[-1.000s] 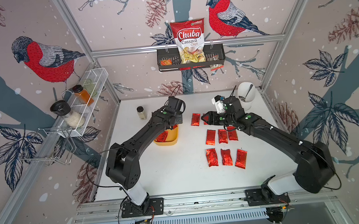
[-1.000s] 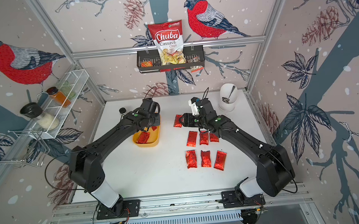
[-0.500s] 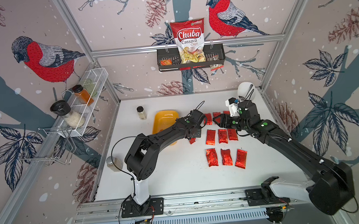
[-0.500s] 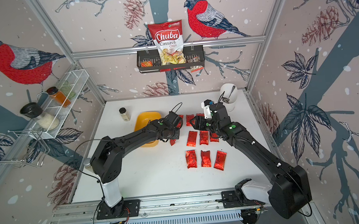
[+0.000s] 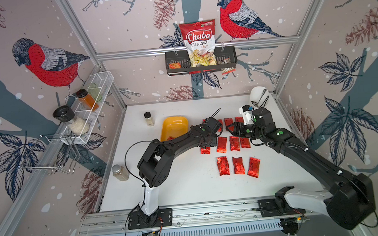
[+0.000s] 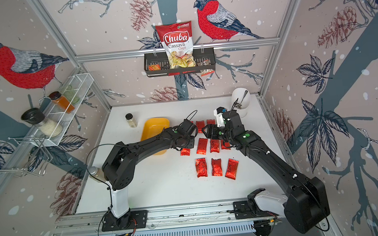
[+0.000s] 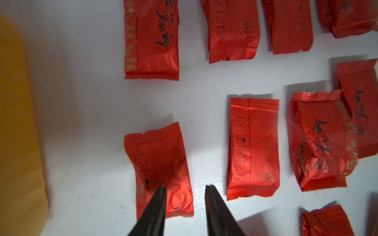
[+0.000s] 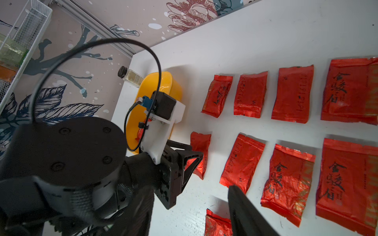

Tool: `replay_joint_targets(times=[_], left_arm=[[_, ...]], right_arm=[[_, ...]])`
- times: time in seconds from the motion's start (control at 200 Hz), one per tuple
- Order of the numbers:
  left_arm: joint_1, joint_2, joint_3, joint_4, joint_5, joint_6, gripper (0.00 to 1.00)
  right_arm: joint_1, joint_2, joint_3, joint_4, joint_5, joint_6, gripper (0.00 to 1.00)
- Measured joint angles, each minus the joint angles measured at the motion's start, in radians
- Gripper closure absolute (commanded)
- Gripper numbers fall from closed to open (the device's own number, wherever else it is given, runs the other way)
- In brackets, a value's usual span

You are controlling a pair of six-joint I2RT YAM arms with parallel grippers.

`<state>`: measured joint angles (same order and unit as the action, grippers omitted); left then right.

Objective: Take the tea bags out of the storage box
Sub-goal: Place the tea bag at the center of the board.

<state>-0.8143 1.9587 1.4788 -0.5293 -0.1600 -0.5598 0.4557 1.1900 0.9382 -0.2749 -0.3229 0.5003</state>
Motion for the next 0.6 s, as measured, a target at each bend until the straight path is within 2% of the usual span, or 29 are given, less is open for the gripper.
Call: replay_joint_targets(times=[0.175, 0.28, 0.47, 0.6], left_arm=[[0.007, -0.097, 0.046, -0.012, -0.028, 0.008, 0.59], [0.05, -0.174, 0.037, -0.03, -0.062, 0.013, 0.59], [0.212, -0.274, -0.108, -0.06, -0.119, 0.035, 0.58], [0.27, -0.286, -0.195, -0.064, -0.151, 0.057, 0.56]], right_arm=[[-0.002, 0.014, 0.01, 0.001, -0.002, -0.001, 0.36], [0.015, 0.042, 0.026, 0.005, -0.004, 0.0, 0.36], [0.093, 0.155, 0.08, 0.034, -0.014, 0.0, 0.36], [0.153, 0.242, 0.136, 0.044, -0.024, 0.001, 0.37]])
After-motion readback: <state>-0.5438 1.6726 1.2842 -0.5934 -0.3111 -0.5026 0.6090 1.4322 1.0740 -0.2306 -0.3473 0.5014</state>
